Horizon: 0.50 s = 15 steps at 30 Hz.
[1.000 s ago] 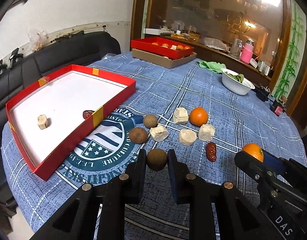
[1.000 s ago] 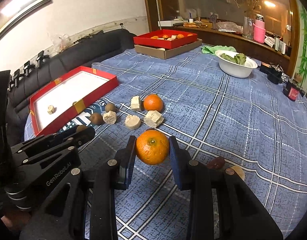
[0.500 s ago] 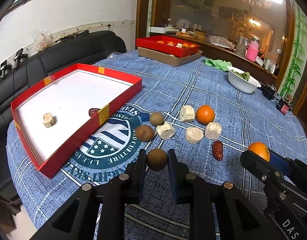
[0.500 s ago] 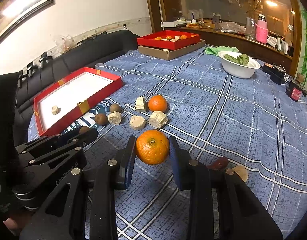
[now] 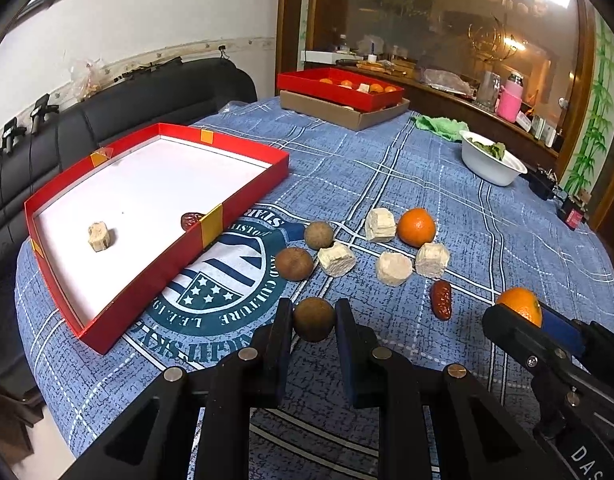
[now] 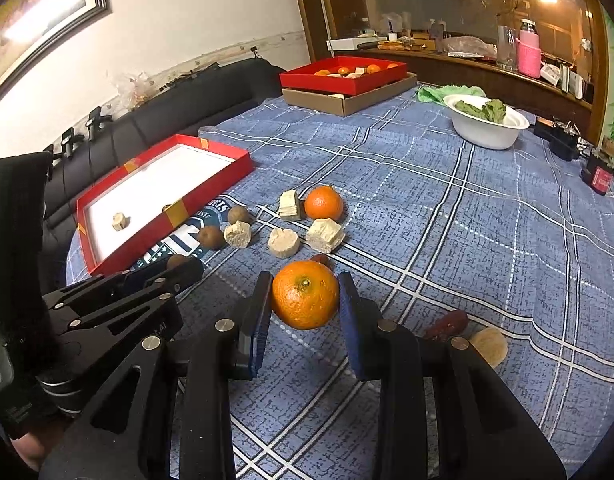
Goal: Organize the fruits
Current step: 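Lift the orange with the right tool while the left tool lifts the brown nut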
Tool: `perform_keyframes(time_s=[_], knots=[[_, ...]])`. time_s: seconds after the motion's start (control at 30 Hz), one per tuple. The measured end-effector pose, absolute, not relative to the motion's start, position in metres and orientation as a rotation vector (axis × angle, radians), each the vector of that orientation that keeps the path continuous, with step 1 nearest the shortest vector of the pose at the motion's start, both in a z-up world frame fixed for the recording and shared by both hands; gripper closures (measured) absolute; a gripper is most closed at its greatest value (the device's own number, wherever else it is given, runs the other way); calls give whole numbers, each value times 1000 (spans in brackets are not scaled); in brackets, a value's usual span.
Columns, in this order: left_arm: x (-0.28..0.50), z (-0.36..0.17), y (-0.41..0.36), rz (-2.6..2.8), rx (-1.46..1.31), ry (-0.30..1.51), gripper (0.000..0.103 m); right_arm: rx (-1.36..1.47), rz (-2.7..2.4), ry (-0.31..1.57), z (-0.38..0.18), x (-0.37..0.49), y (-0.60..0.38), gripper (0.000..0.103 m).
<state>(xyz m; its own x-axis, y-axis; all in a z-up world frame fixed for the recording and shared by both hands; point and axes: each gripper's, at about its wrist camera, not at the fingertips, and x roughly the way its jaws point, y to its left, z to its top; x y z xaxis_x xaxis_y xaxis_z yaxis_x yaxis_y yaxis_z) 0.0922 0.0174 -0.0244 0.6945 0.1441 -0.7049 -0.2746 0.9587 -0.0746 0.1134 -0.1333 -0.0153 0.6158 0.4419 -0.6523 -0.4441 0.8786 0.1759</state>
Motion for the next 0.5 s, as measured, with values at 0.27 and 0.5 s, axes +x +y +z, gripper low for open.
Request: perform_keyframes(time_s=[0.27, 0.5], knots=[[88, -23, 22, 225, -204, 753, 83, -16, 499, 747, -16, 113, -132, 72], [80, -18, 24, 220, -226, 704, 83, -20, 494, 729, -14, 111, -132, 72]])
